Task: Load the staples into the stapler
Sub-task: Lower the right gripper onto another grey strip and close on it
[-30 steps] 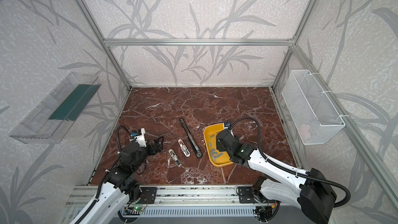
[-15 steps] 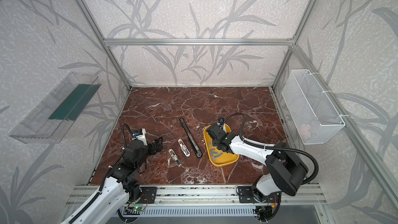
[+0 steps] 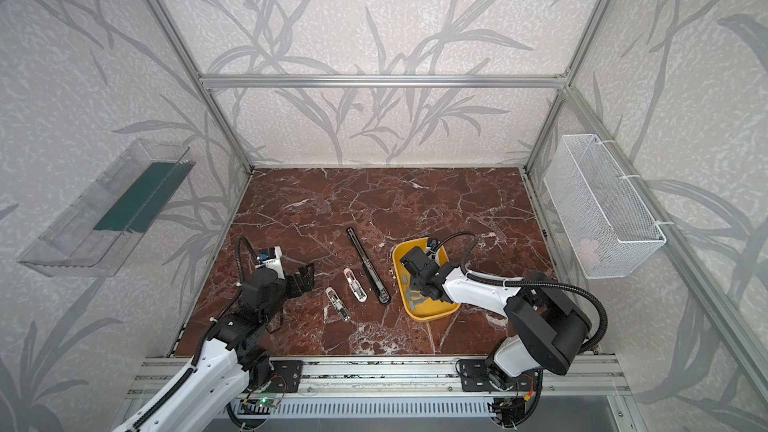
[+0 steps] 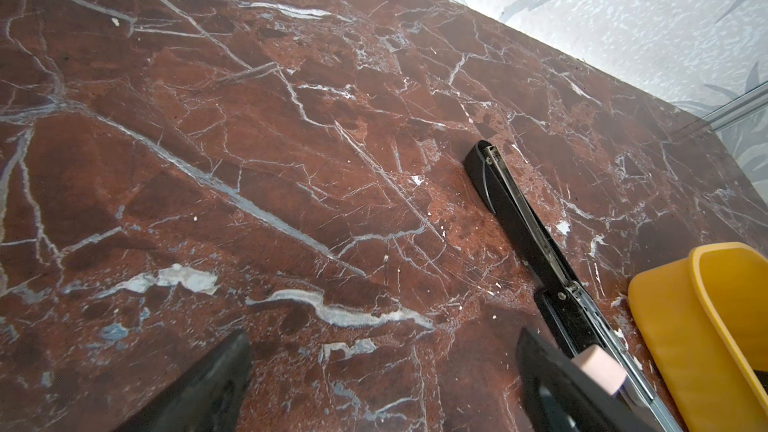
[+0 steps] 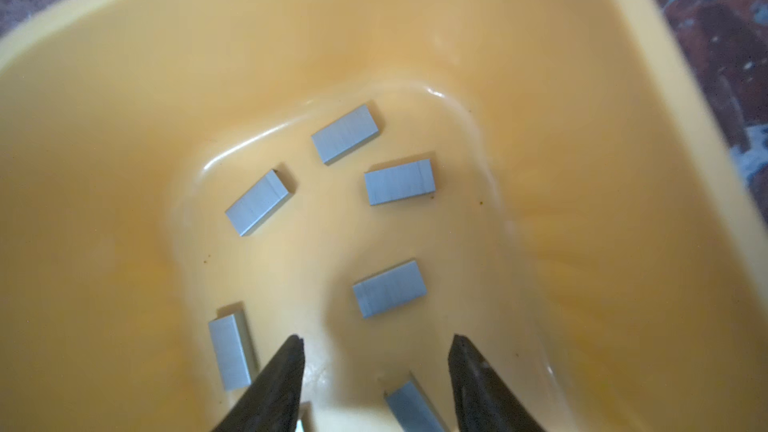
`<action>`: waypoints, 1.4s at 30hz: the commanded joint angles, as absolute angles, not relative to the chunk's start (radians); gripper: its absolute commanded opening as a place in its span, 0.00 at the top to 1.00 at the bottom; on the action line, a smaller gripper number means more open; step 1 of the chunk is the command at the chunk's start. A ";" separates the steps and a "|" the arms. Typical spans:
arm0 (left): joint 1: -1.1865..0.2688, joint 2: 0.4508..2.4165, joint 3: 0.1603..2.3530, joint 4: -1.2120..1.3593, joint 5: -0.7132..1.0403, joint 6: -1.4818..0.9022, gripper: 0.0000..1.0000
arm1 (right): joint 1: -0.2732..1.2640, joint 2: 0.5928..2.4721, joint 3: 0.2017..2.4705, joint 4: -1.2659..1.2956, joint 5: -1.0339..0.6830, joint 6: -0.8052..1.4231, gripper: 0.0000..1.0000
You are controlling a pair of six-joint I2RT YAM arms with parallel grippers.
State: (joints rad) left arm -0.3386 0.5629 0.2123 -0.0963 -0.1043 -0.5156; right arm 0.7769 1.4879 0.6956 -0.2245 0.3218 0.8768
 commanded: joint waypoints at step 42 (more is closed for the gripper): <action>-0.344 0.546 0.229 -0.086 -0.118 -0.517 0.01 | 0.773 1.785 0.920 -0.400 0.398 0.872 0.62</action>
State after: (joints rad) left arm -0.3393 0.5484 0.2123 -0.0963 -0.1043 -0.5156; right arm 0.7769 1.7466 0.9298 -0.3161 0.4007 0.8783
